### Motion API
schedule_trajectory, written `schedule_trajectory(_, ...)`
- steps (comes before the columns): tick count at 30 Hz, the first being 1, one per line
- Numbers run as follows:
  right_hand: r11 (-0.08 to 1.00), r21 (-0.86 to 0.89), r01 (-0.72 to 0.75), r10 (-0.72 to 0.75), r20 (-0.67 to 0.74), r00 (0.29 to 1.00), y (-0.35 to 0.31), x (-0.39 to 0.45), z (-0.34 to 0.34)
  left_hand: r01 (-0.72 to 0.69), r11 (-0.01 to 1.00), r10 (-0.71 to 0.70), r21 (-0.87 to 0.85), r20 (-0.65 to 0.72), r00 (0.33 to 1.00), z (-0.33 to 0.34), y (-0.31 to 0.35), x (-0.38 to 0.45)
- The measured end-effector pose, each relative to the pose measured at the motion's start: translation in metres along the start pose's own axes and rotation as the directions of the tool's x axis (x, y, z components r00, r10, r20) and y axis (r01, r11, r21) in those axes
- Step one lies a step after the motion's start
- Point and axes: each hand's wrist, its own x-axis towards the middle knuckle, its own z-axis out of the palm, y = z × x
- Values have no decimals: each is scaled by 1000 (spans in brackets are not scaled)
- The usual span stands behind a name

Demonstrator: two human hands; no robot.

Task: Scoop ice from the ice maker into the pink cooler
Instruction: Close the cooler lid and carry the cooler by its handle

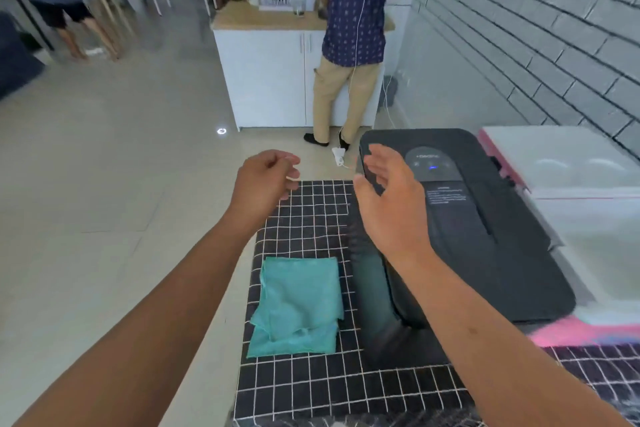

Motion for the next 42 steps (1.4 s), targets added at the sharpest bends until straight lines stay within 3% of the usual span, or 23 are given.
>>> schedule_trajectory(5,995,-68,-79,68,-153,986,16,37,-102,-151,988,155,-39,165,974,77,82,-8)
schedule_trajectory(12,973,-171,-153,96,-301,949,84,64,-242,-159,971,204,-181,269,941,234,128,-35)
schedule_trajectory(17,949,-260,-180,108,-269,957,147,90,-337,-58,986,106,-158,318,942,360,136,-41)
schedule_trajectory(21,912,-360,-199,131,-204,970,203,118,-401,53,979,2,-198,267,964,442,128,-28)
schedule_trajectory(25,859,-451,-242,207,-127,970,257,150,-453,62,993,-77,98,160,984,501,103,-8)
schedule_trajectory(32,791,-573,-214,272,18,962,320,210,-486,231,927,-242,296,3,970,540,74,22)
schedule_trajectory(37,732,-648,-208,361,110,926,357,239,-478,348,892,-358,289,-20,934,558,66,40)
schedule_trajectory(42,777,-568,-271,440,182,879,381,248,-467,383,910,-381,159,-49,923,562,59,52)
